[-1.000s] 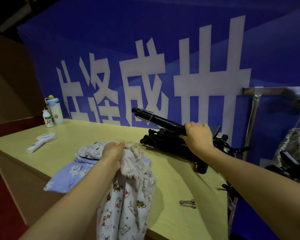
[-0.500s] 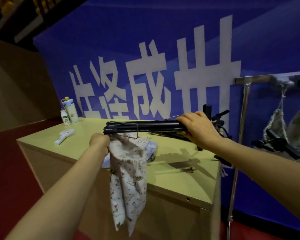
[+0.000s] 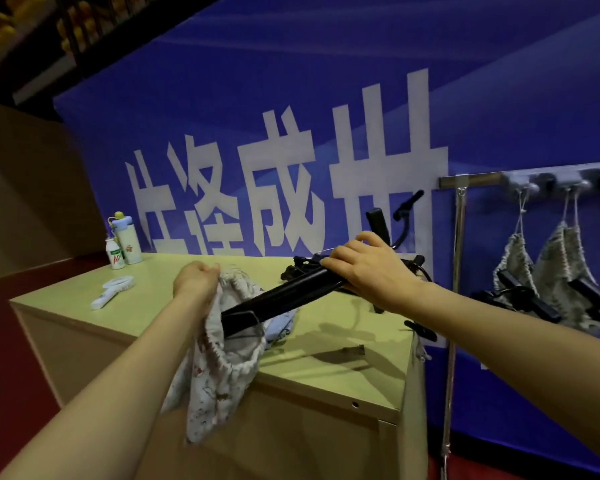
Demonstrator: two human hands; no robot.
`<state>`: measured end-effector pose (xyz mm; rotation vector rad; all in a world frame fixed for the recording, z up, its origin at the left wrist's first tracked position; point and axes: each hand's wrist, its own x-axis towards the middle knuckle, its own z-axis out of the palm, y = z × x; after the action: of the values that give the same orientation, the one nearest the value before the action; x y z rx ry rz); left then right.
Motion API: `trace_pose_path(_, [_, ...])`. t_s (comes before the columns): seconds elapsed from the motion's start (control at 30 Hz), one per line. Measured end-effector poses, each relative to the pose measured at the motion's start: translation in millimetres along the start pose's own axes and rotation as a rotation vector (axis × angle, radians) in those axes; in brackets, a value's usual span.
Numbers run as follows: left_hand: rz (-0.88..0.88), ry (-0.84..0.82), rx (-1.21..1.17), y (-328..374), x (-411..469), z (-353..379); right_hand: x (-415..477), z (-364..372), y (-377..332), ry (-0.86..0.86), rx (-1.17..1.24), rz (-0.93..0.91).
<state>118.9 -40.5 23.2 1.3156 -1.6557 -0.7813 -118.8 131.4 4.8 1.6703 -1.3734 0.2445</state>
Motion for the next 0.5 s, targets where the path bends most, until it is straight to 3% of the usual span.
trace_pose_path(0.13, [-0.014,-0.128,-0.122,10.8,-9.7,15.1,21.1,-1.4,-13.7,0.071,-0.044,-0.07])
trace_pose_path(0.27, [0.08,-0.222,-0.131,22.5,-17.3,30.0,45.5,-7.8,-33.3,0.142,-0.086,-0.145])
trace_pose_path(0.37, [0.185,-0.17,-0.119,25.1,-25.0,39.1,61.2,-15.5,-48.0,0.16,-0.049,-0.196])
trace_pose_path(0.5, [0.088,-0.077,-0.238,8.1,-30.0,50.6,77.5,-24.4,-58.3,0.182,-0.024,-0.235])
